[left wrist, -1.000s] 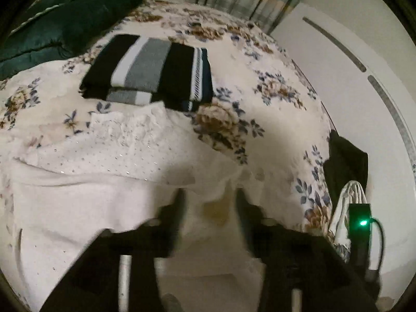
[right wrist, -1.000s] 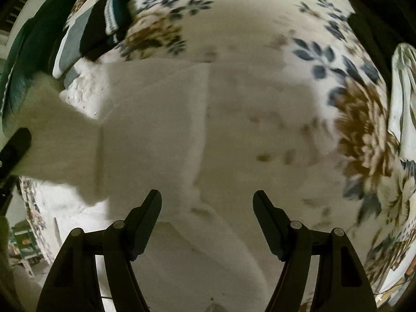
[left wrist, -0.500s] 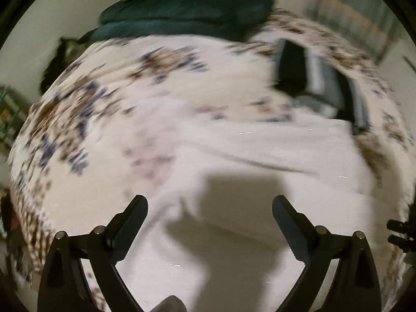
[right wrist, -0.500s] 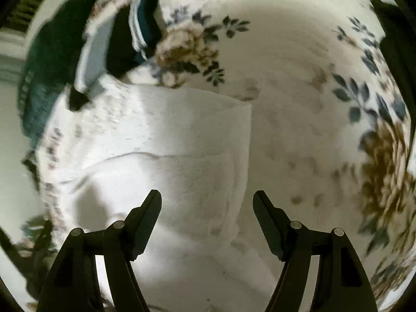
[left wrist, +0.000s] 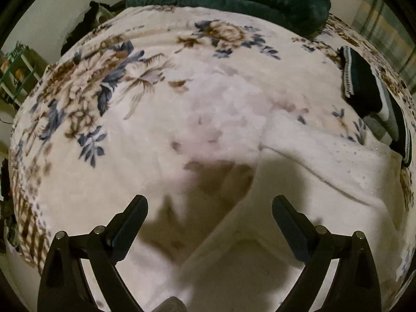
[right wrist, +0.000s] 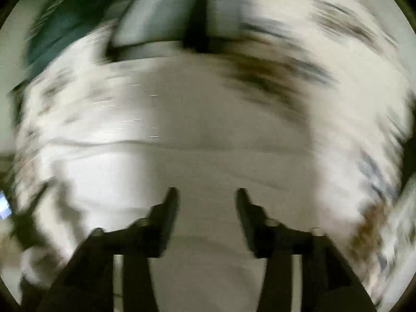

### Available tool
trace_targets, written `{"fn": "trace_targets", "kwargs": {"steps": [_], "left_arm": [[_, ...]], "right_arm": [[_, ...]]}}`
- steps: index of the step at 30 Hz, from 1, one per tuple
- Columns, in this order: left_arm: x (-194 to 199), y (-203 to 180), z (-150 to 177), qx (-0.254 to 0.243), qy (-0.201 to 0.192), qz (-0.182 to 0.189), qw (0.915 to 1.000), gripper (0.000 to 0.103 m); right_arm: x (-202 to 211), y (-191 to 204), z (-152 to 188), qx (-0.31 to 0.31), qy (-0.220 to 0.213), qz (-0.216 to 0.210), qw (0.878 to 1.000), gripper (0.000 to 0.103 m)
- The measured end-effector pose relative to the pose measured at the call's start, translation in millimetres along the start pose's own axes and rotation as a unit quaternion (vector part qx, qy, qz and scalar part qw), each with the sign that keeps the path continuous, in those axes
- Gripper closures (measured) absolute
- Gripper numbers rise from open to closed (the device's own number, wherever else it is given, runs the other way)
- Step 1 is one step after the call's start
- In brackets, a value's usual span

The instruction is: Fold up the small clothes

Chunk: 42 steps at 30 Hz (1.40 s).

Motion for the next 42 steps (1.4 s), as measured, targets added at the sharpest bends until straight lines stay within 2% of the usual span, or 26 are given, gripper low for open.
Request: {"fn": "trace_targets", "kwargs": {"steps": [3,6,8,10,12,14,15,16,18,19,21,23,25,26,27,28,30,32,33,34,36,37,38,39,41,42], "left_arm": [[-12.2,8.1,1.6,0.013,0.013,0.005,0.9998,0.005],[-25.8,14.8,5.3,0.033,0.027,0.024,0.9988,0.005],[-33.1,17.6,9.7,0.041,0.033,0.033,0.9981,0.005],[-36.6,17.7,12.8,0.042,0.033,0.036,0.9979,0.005],[-36.4,16.6,14.3,0.041,0.029,0.038,0.998,0.005],[-37.6,16.7,15.3,0.042,0.029,0.042,0.9978,0.005],[-38.5,17.2,15.6,0.045,0.029,0.045,0.9976,0.005],[-39.8,17.6,15.9,0.047,0.028,0.048,0.9973,0.005],[-41.8,18.4,16.0,0.052,0.029,0.051,0.9969,0.005],[-42.8,18.9,16.2,0.053,0.031,0.052,0.9968,0.005],[-43.4,18.7,16.2,0.053,0.032,0.054,0.9967,0.005],[-42.6,18.6,16.4,0.05,0.034,0.057,0.9965,0.005],[-41.7,19.2,16.6,0.048,0.036,0.061,0.9963,0.005],[-41.7,20.3,16.0,0.048,0.037,0.062,0.9963,0.005],[-41.8,20.7,15.7,0.046,0.038,0.062,0.9962,0.005],[-41.5,21.4,15.5,0.045,0.039,0.062,0.9963,0.005],[-41.2,20.7,15.2,0.041,0.038,0.061,0.9965,0.005],[-41.4,19.9,15.5,0.036,0.038,0.059,0.9969,0.005],[-41.9,19.2,15.3,0.034,0.038,0.059,0.997,0.005],[-42.1,19.2,15.9,0.032,0.037,0.059,0.997,0.005],[-44.6,17.8,15.0,0.031,0.038,0.062,0.9969,0.005],[-45.6,17.5,15.1,0.029,0.039,0.064,0.9968,0.005],[-46.3,17.2,15.1,0.028,0.04,0.065,0.9967,0.005],[-46.1,17.3,15.3,0.028,0.039,0.065,0.9967,0.005],[-46.8,15.7,15.5,0.026,0.041,0.064,0.9968,0.005],[-45.9,15.4,15.7,0.024,0.04,0.063,0.9969,0.005]], "right_arm": [[-34.1,112.0,-29.3,0.083,0.023,-0.099,0.991,0.05],[-77.3,213.6,-53.2,0.164,0.037,-0.138,0.976,0.05],[-105.8,262.1,-62.4,0.186,0.061,-0.148,0.969,0.05],[-136.9,306.4,-65.4,0.226,0.099,-0.152,0.957,0.051],[-167.9,338.8,-62.1,0.298,0.117,-0.101,0.942,0.051],[-185.5,353.8,-54.2,0.35,0.135,-0.066,0.925,0.055],[-193.9,354.7,-55.8,0.366,0.136,-0.04,0.92,0.071],[-195.5,350.4,-60.0,0.357,0.135,-0.028,0.924,0.077],[-199.4,335.9,-84.2,0.276,0.139,-0.036,0.951,0.082],[-200.1,324.1,-101.1,0.224,0.133,-0.031,0.965,0.094],[-196.4,306.2,-127.1,0.178,0.094,0.012,0.979,0.097],[-191.3,293.3,-143.9,0.141,0.083,0.007,0.986,0.097],[-181.8,298.8,-144.4,0.147,0.09,-0.03,0.985,0.095],[-176.3,305.3,-139.7,0.165,0.097,-0.052,0.98,0.092],[-170.4,317.3,-130.0,0.196,0.106,-0.076,0.972,0.081],[-164.9,331.0,-113.8,0.241,0.115,-0.089,0.96,0.064],[-165.4,355.2,-81.1,0.326,0.136,-0.088,0.932,0.054],[-179.3,364.1,-51.0,0.39,0.155,-0.062,0.906,0.055],[-186.7,364.4,-41.5,0.411,0.15,-0.037,0.899,0.071],[-194.7,362.9,-39.3,0.413,0.14,-0.017,0.9,0.081],[-204.4,349.7,-56.7,0.322,0.147,-0.034,0.935,0.086],[-208.0,338.3,-69.0,0.25,0.154,-0.048,0.955,0.088],[-209.7,327.2,-80.9,0.193,0.154,-0.059,0.967,0.089],[-209.8,315.5,-92.4,0.142,0.147,-0.068,0.977,0.092],[-210.3,300.9,-105.4,0.099,0.129,-0.062,0.985,0.103],[-209.9,292.8,-112.1,0.094,0.113,-0.036,0.989,0.103]]}}
Point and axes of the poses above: each gripper's, at about its wrist camera, not at the fingertips, and x roughly against the way its jaws point, y to its left, z to its underside, the point moved 2 cm from there along -x, roughly the way its jaws point, and after that the axes turned 10 degrees about -y, right-handed, at the moved point
